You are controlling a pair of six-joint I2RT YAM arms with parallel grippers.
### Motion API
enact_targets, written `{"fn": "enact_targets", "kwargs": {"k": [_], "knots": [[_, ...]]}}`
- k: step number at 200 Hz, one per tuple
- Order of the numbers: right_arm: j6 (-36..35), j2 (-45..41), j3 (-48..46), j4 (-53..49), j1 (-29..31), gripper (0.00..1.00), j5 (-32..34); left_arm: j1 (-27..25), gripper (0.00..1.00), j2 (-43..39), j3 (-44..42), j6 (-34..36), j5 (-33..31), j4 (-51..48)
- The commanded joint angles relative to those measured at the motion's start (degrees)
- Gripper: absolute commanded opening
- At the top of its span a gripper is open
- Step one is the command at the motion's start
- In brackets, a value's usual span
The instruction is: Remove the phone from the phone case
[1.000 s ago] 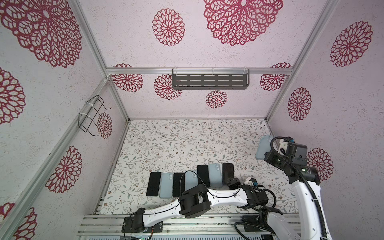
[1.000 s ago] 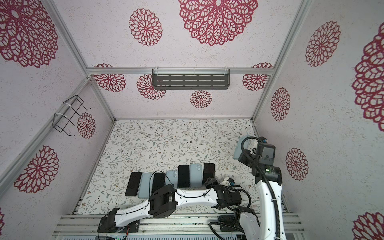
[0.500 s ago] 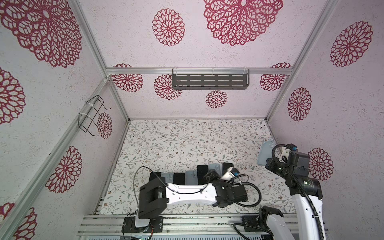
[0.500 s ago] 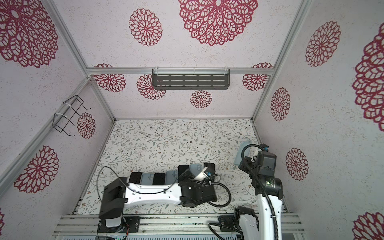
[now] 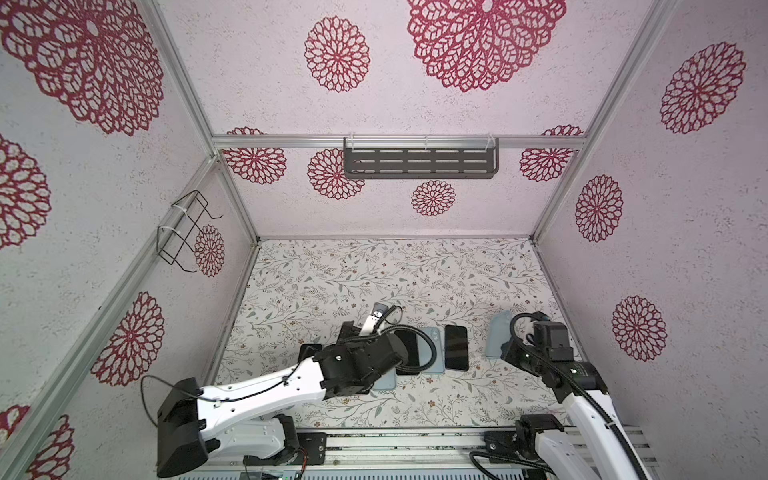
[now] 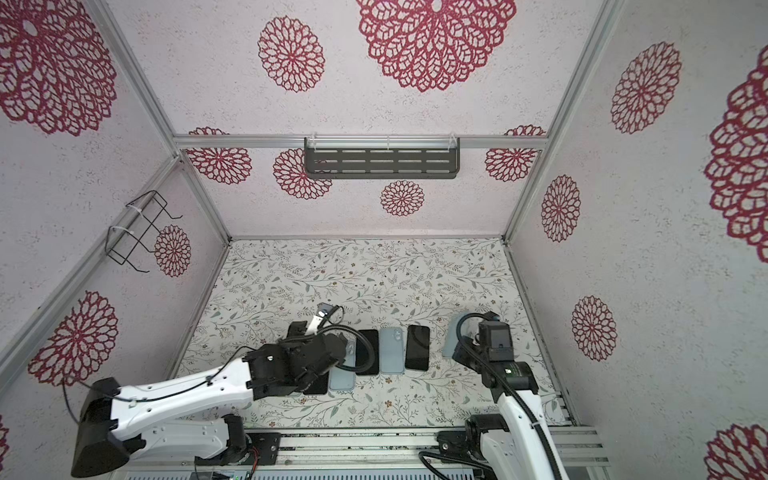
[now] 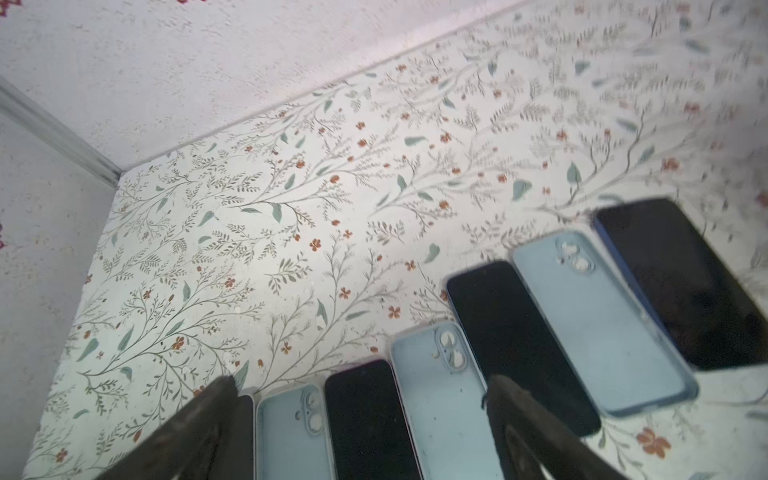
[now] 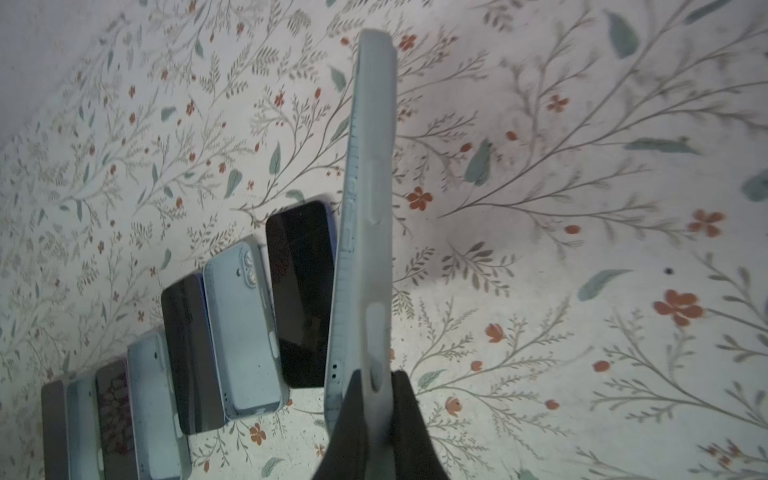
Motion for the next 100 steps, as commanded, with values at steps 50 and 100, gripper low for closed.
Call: {"fn": "enact_targets", "kwargs": {"k": [50,100], "knots": [[2.7,7.1,-7.9,12.1,4.3,0.00,6.5,12.4,0.97,-10.2,1.0,4.7,9.5,2.9],[0.6,13.4,-9.9,16.8,5.0,0.00,2.4,15.6,0.97,-9.0,2.8,6.1,11.1,3.5]]}}
